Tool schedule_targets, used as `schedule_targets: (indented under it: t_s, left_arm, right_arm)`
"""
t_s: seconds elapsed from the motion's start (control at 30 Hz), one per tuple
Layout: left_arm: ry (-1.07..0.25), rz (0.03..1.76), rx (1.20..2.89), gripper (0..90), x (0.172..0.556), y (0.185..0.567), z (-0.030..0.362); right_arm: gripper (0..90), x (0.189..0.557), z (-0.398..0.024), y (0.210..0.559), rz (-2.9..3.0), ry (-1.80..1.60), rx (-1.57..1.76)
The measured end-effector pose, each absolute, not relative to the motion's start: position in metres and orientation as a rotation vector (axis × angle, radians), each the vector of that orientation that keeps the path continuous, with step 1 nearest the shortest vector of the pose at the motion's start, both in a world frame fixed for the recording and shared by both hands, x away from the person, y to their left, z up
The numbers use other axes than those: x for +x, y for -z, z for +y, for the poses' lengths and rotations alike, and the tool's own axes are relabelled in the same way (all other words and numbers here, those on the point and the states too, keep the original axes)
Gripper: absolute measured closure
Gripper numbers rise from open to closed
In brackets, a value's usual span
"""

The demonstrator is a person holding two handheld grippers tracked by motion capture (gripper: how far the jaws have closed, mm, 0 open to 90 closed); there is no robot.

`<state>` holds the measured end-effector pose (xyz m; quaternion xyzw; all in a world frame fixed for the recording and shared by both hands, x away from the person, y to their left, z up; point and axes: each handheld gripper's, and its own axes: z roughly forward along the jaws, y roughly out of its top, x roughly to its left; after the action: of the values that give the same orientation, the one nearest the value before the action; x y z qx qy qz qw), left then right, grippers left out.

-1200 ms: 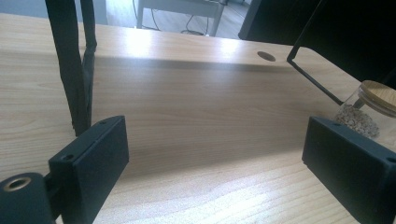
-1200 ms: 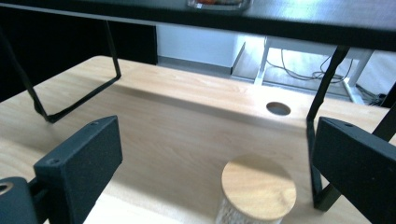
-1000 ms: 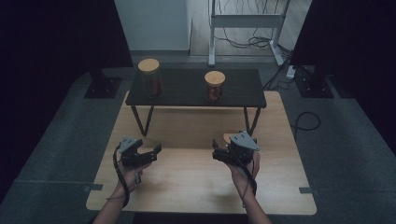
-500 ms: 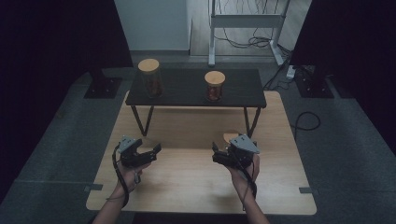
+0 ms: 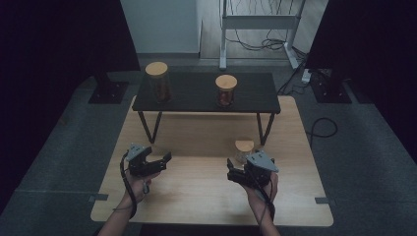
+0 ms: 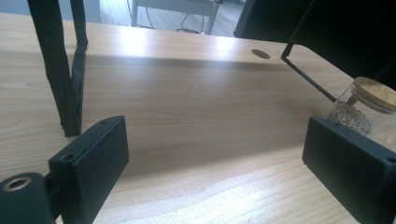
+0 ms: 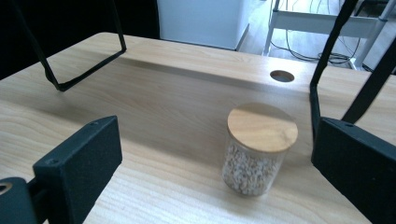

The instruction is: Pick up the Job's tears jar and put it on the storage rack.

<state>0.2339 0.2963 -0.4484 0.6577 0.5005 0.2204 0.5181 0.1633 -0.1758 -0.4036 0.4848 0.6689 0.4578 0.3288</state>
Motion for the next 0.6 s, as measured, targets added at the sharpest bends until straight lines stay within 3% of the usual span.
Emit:
schedule_targets:
  t_s: [0.6]
  left_arm:
    - [-0.542,1.186,1.586,6.8,0.23,0.446,0.292]
  right_arm:
    - [0.0,0.148,-0.187,0.415,1.772,-1.169,1.328]
